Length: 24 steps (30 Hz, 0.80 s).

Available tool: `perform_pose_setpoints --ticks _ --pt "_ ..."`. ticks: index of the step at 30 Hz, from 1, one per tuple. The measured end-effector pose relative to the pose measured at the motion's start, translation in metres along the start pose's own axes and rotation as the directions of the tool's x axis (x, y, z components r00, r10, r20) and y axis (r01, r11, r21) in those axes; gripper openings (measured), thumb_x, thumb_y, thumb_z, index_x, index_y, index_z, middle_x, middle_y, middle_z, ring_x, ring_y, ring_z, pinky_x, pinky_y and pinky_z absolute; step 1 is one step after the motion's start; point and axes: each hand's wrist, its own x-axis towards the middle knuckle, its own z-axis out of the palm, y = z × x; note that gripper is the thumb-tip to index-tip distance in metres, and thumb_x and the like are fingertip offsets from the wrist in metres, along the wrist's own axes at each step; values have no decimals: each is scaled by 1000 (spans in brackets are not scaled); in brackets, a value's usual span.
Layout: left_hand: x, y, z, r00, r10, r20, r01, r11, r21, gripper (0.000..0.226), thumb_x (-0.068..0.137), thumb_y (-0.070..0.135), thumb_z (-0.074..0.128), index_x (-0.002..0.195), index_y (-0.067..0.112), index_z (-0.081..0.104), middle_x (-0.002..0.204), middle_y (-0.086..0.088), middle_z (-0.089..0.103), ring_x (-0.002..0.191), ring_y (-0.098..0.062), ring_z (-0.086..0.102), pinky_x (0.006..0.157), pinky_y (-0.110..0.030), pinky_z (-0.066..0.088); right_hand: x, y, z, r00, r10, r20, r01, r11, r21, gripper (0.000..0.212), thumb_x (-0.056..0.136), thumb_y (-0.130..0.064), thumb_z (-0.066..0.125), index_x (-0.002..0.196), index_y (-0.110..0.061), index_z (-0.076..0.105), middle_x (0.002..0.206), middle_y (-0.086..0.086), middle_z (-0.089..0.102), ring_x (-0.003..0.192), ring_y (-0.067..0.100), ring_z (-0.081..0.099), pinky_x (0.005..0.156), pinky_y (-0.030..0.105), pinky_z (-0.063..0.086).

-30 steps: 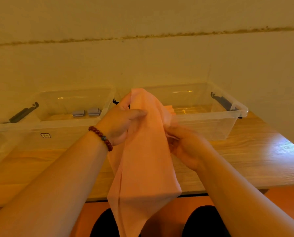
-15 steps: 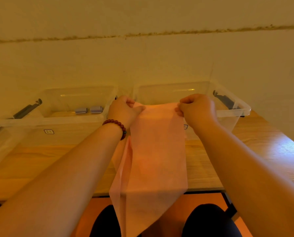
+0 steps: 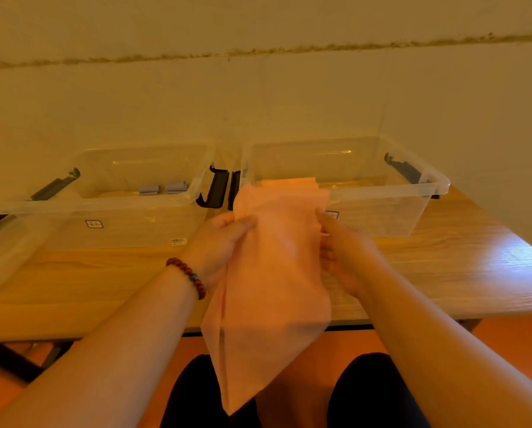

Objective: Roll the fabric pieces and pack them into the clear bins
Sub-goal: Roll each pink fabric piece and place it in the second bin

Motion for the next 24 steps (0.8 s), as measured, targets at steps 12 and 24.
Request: perform_pose_setpoints --ticks 12,24 --pt "21 53 10 897 423 -129 -362 869 339 16 83 21 73 73 24 60 74 3 63 67 -13 57 60 -25 47 2 -71 -4 923 -374 -92 371 927 -54 15 99 -21 54 107 -18 66 82 -2 64 69 12 58 60 28 53" --pt "47 33 10 871 414 -263 -230 818 528 23 86 41 66 88 20 58 83 11 57 74 -2 53 59 -18 40 24 -51 -7 674 -713 -193 419 584 -695 26 86 -36 71 89 -20 51 82 -4 53 67 9 46 53 23 32"
